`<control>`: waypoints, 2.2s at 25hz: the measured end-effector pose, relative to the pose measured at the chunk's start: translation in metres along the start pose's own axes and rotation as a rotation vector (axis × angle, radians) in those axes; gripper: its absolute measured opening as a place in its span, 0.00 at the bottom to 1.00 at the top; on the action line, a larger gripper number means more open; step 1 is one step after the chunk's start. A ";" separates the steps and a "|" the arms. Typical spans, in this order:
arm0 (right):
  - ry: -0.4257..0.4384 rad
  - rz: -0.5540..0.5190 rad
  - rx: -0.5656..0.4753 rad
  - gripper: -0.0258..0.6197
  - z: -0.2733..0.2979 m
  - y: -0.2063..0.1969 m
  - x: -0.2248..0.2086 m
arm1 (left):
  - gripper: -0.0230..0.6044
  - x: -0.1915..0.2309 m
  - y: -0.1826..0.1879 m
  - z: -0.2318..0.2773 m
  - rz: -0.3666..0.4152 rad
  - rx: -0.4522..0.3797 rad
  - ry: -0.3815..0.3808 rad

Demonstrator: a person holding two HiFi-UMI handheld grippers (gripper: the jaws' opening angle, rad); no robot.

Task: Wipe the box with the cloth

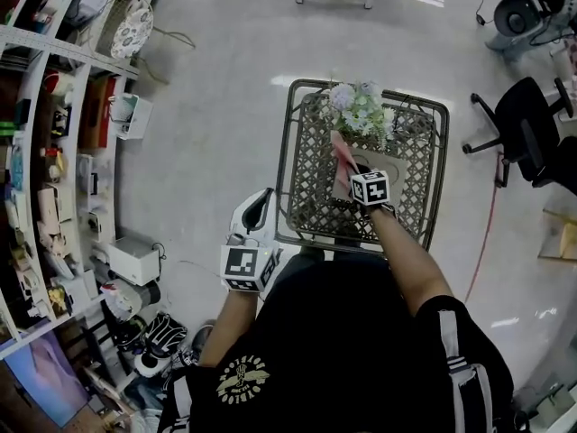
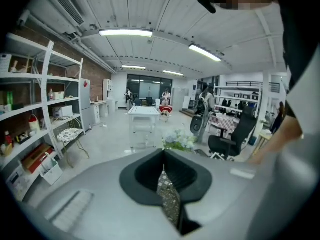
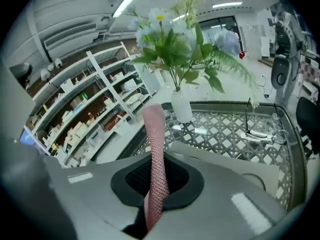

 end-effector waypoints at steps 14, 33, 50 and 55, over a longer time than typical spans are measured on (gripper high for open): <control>-0.186 -0.028 0.127 0.07 0.012 -0.032 -0.054 | 0.04 -0.018 -0.005 0.009 -0.006 0.028 -0.052; -0.394 0.137 0.132 0.07 -0.074 -0.093 -0.162 | 0.04 -0.054 0.025 0.035 0.062 0.024 -0.141; -0.093 -0.043 -0.044 0.07 -0.078 -0.055 -0.047 | 0.04 -0.048 0.024 0.017 0.056 0.003 -0.136; -0.009 -0.045 0.029 0.07 -0.038 -0.055 -0.001 | 0.04 -0.043 0.008 0.004 0.072 0.012 -0.131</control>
Point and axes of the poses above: the fingertips, and each gripper's own axes: z forward along the fingers, x to its left, y out of its top, the point moved 3 cm from there along -z, backward along the fingers, and after that the axes turned 5 degrees about -y, right-handed, at the moved point
